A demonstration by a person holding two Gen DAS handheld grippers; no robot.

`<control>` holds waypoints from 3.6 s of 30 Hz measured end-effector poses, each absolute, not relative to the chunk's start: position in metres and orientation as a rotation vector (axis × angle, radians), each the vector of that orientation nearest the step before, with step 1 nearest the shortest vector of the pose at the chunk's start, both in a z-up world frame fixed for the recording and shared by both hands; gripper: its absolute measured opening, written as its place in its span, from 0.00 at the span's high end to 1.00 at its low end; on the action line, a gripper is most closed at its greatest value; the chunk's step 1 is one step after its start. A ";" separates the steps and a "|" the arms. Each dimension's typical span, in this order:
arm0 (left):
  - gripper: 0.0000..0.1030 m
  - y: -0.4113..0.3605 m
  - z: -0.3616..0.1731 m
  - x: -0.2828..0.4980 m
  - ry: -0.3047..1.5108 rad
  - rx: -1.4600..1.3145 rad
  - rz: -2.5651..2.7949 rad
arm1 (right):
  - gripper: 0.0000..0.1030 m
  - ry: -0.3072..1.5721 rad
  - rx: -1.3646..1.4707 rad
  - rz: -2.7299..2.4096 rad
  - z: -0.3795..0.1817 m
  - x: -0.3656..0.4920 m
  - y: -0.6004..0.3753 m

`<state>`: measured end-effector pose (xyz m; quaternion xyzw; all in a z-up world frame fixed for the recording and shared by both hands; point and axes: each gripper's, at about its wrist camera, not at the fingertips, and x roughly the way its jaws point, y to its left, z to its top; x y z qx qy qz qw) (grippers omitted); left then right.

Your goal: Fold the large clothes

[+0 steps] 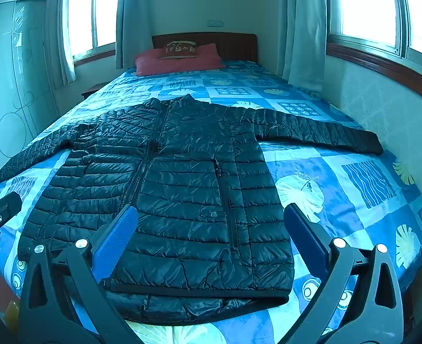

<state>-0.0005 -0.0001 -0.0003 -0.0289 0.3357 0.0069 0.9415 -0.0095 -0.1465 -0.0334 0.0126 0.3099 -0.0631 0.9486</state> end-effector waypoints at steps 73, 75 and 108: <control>0.05 0.010 -0.018 0.004 0.760 -0.088 0.041 | 0.02 0.653 0.017 -0.126 -0.043 -0.006 -0.141; 0.05 0.011 -0.019 0.004 0.761 -0.088 0.043 | 0.02 0.651 0.018 -0.126 -0.043 -0.007 -0.141; 0.05 0.016 -0.021 0.005 0.764 -0.085 0.048 | 0.02 0.668 0.027 -0.107 -0.046 -0.002 -0.137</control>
